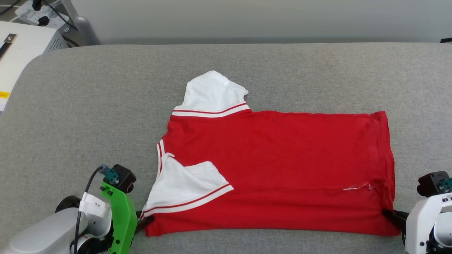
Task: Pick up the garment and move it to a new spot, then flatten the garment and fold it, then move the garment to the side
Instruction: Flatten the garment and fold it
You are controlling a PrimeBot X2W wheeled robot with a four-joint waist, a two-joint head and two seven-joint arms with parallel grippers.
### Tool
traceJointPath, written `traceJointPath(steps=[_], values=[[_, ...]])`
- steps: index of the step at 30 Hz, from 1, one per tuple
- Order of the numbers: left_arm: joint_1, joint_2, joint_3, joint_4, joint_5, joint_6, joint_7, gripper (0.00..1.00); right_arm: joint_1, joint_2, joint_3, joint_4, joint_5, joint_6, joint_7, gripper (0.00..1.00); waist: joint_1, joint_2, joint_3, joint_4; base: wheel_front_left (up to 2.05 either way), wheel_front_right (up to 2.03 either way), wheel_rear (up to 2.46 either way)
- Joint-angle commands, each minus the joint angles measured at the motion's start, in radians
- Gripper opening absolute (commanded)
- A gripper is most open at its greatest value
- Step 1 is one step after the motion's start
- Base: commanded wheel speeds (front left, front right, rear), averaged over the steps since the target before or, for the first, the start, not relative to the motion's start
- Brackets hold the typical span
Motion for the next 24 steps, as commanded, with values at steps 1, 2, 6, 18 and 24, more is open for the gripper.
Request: traceJointPath(steps=[1,2,6,18,24], values=[[0.009,0.007,0.007,0.006,0.008,0.003,-0.013,1.0,-0.008,0.002,-0.005,0.0,-0.009,-0.001,-0.024,1.0,0.0,0.0,-0.014,0.003,0.0,0.0,0.0],[0.006,0.011,0.012,0.002,0.012,0.004,-0.025,1.0,-0.006,0.003,-0.01,-0.008,-0.013,-0.001,-0.048,1.0,0.0,0.0,-0.022,0.005,0.0,0.0,0.0],[-0.013,0.044,0.048,-0.04,0.011,0.023,-0.063,1.0,0.003,-0.002,-0.04,-0.055,-0.043,-0.001,-0.15,1.0,0.0,0.0,-0.046,0.006,0.0,0.0,0.0],[-0.186,0.056,0.184,-0.046,0.1,0.08,-0.229,1.0,-0.018,0.151,-0.25,-0.175,-0.274,-0.001,-0.486,1.0,0.0,0.0,-0.029,-0.03,0.0,0.0,0.0],[-0.332,0.006,0.206,0.028,0.136,0.041,-0.195,1.0,-0.022,0.263,-0.309,-0.281,-0.413,-0.001,-0.599,1.0,0.0,0.0,0.044,-0.073,0.0,0.0,0.0]])
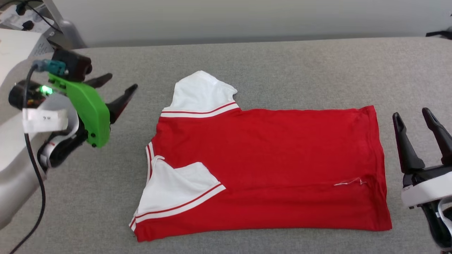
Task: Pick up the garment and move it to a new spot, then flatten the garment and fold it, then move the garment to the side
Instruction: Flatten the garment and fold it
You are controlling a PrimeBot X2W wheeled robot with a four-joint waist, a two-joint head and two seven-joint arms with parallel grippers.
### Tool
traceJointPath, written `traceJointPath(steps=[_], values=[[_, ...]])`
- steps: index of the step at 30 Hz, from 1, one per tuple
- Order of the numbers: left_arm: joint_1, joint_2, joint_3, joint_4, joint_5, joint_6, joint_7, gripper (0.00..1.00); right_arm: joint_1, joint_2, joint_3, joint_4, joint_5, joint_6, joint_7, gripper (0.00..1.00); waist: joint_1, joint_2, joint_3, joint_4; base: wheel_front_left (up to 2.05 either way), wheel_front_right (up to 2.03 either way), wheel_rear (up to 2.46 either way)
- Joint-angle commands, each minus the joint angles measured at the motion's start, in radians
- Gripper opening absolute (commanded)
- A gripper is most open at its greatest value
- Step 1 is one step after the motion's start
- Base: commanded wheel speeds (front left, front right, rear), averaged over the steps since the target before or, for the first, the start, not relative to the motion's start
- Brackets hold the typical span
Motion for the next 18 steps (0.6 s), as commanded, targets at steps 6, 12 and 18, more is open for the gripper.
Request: traceJointPath(steps=[6,12,18], values=[[-0.207,-0.06,0.002,0.092,0.024,-0.051,0.119,1.0,-0.022,0.094,-0.026,-0.103,-0.093,-0.001,-0.043,1.0,0.0001,0.0,0.141,-0.077,0.0,0.0,0.0],[-0.359,-0.118,-0.02,0.179,-0.037,-0.073,0.332,1.0,-0.044,0.138,-0.004,-0.13,-0.137,-0.001,-0.057,1.0,0.0001,0.0,0.237,-0.122,0.0,0.0,0.0],[-0.48,-0.147,-0.069,0.229,-0.078,-0.078,0.561,1.0,-0.086,0.167,0.031,-0.115,-0.147,-0.001,-0.08,1.0,0.0001,0.0,0.322,-0.166,0.0,0.0,0.0]])
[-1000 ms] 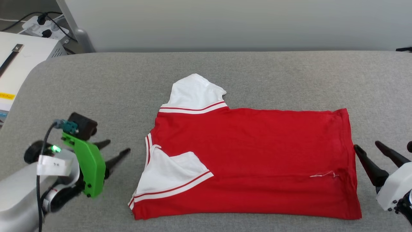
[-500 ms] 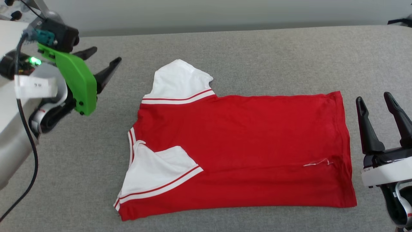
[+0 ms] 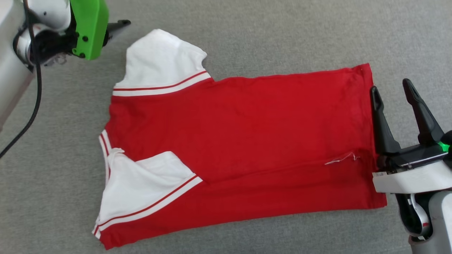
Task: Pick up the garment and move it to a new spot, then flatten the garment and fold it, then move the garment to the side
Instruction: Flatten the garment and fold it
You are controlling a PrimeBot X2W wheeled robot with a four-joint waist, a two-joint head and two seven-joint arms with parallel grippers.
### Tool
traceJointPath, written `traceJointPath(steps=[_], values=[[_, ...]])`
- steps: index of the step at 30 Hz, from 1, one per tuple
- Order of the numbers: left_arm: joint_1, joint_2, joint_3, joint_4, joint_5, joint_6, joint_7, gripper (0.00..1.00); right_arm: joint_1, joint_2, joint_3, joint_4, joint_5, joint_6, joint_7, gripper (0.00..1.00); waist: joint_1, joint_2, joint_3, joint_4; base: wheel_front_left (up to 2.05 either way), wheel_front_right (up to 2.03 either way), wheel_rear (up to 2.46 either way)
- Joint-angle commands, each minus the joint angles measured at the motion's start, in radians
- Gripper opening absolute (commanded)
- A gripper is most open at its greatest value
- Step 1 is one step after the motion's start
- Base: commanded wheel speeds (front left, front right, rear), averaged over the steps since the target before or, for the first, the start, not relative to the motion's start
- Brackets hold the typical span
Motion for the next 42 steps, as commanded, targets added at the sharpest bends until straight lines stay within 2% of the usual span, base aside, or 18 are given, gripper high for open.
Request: traceJointPath(steps=[1,9,15,21,22,23,30,33,38,42], values=[[-0.028,-0.01,-0.016,0.017,-0.005,-0.004,0.039,1.0,-0.025,0.006,0.006,0.007,-0.006,-0.001,-0.012,1.0,0.0,0.0,0.088,-0.065,0.0,0.0,0.0],[-0.07,-0.048,-0.085,0.083,0.026,-0.005,0.128,1.0,-0.079,0.022,0.04,0.042,-0.009,-0.001,-0.037,1.0,0.0,0.0,0.17,-0.104,0.0,0.0,0.0],[-0.05,-0.028,-0.119,0.137,0.077,-0.005,0.139,1.0,-0.107,0.028,0.064,0.066,-0.007,-0.001,-0.051,1.0,0.0,0.0,0.194,-0.123,0.0,0.0,0.0],[-0.015,-0.011,-0.135,0.129,0.091,-0.005,0.134,1.0,-0.112,0.02,0.062,0.082,-0.002,-0.001,-0.057,1.0,0.0,0.0,0.187,-0.115,0.0,0.0,0.0],[-0.009,-0.011,-0.136,0.125,0.088,-0.005,0.131,0.22,-0.114,0.018,0.063,0.083,-0.001,-0.001,-0.057,1.0,0.0,0.0,0.184,-0.112,0.0,0.0,0.0],[-0.005,-0.011,-0.137,0.116,0.085,-0.005,0.124,0.0,-0.119,0.013,0.063,0.084,0.0,-0.001,-0.058,1.0,0.0,0.0,0.18,-0.108,0.0,0.0,0.0],[-0.008,-0.016,-0.141,0.05,0.084,-0.005,0.012,0.0,-0.199,-0.078,0.023,0.093,0.029,-0.001,-0.039,1.0,0.0,0.0,0.132,-0.07,0.0,0.0,0.0],[-0.009,-0.021,-0.143,0.006,0.083,-0.005,-0.046,0.0,-0.257,-0.157,0.002,0.109,0.068,-0.001,0.015,1.0,0.0,0.0,0.106,-0.041,0.0,0.0,0.0],[0.007,-0.02,-0.145,-0.068,0.096,-0.005,-0.126,0.0,-0.35,-0.323,0.062,0.149,0.166,-0.001,0.196,1.0,0.0,0.0,0.076,0.005,0.0,0.0,0.0],[0.025,-0.022,-0.147,-0.122,0.109,-0.005,-0.179,0.0,-0.403,-0.472,0.185,0.184,0.352,-0.001,0.43,1.0,0.0,0.0,0.064,0.043,0.0,0.0,0.0]])
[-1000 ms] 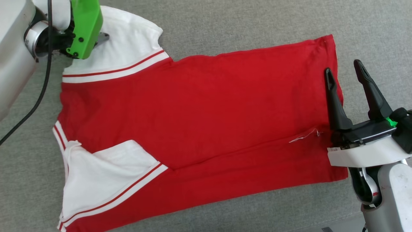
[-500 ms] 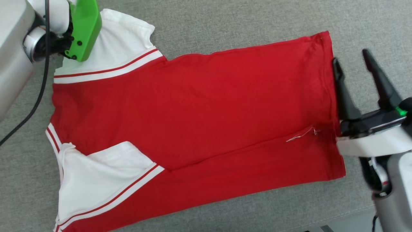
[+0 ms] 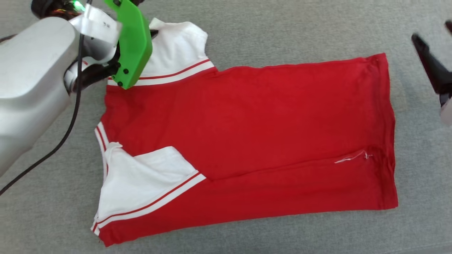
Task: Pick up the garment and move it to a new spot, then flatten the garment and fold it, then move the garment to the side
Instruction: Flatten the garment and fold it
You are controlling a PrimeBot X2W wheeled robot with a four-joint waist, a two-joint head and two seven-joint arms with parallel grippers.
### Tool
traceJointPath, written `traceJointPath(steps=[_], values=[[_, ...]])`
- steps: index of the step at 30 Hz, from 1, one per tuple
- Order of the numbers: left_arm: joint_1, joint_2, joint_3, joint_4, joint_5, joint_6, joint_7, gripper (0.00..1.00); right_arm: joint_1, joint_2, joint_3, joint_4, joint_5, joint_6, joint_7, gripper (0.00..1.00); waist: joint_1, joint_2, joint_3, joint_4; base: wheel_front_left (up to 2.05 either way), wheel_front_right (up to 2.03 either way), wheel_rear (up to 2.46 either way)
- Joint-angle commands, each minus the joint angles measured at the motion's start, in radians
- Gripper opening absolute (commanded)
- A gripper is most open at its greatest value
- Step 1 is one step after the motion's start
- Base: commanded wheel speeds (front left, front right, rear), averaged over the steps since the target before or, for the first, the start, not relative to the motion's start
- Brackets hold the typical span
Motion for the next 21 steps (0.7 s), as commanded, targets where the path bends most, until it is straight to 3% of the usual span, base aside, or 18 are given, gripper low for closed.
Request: traceJointPath(steps=[1,6,11,21], values=[[0.018,0.004,0.001,-0.012,0.027,-0.002,-0.017,0.0,-0.018,-0.024,0.027,0.007,0.041,-0.001,0.064,1.0,-0.0001,-0.0001,-0.023,0.039,0.0,0.0,0.0],[0.031,0.004,0.0,-0.054,0.048,-0.002,-0.05,0.0,-0.066,-0.075,0.1,0.067,0.181,-0.001,0.339,1.0,-0.0001,-0.0001,-0.017,0.07,0.0,0.0,0.0],[0.022,-0.004,0.0,-0.076,0.064,-0.002,-0.074,0.0,-0.14,-0.08,0.142,0.145,0.193,-0.001,0.506,1.0,-0.0001,-0.0001,0.0,0.097,0.0,0.0,0.0],[0.018,-0.03,0.0,-0.098,0.09,-0.002,-0.097,0.0,-0.244,-0.018,0.227,0.33,0.132,-0.001,0.576,1.0,-0.0001,-0.0001,0.019,0.133,0.0,0.0,0.0]])
